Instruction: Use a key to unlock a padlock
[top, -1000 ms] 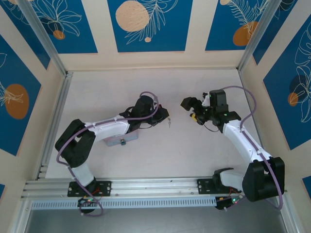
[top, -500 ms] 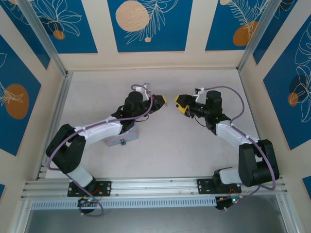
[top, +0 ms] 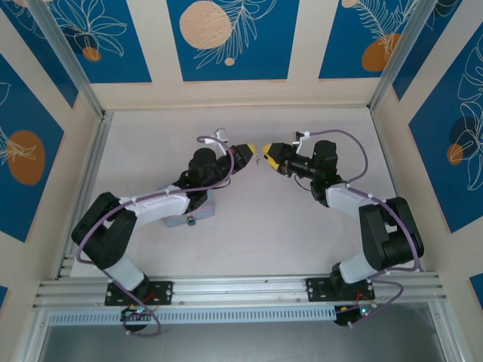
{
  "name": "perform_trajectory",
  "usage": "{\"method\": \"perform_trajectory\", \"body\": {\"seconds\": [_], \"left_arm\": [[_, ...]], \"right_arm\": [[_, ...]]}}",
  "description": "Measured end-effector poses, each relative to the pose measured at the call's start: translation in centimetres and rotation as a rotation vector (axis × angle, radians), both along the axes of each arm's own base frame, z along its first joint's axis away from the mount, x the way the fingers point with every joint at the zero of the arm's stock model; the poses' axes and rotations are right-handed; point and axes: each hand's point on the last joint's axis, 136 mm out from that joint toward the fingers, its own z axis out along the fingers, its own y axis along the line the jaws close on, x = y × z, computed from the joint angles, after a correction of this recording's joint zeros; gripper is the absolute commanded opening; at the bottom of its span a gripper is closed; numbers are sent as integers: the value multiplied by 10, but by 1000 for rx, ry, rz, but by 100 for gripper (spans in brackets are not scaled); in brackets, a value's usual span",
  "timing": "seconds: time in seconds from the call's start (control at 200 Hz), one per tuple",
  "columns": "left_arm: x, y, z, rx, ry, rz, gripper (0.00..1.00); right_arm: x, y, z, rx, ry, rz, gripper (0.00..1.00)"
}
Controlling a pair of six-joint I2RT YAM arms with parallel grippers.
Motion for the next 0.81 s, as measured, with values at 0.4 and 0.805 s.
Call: {"method": "perform_trajectory", "body": {"seconds": [0.4, 0.805], "left_arm": [[3, 2, -4, -42, 19, 24, 0], [7, 2, -9, -85, 44, 38, 0]], "right_arm": [[-6, 21, 19, 46, -58, 50, 38], [-9, 25, 21, 49, -64, 67, 32]]}}
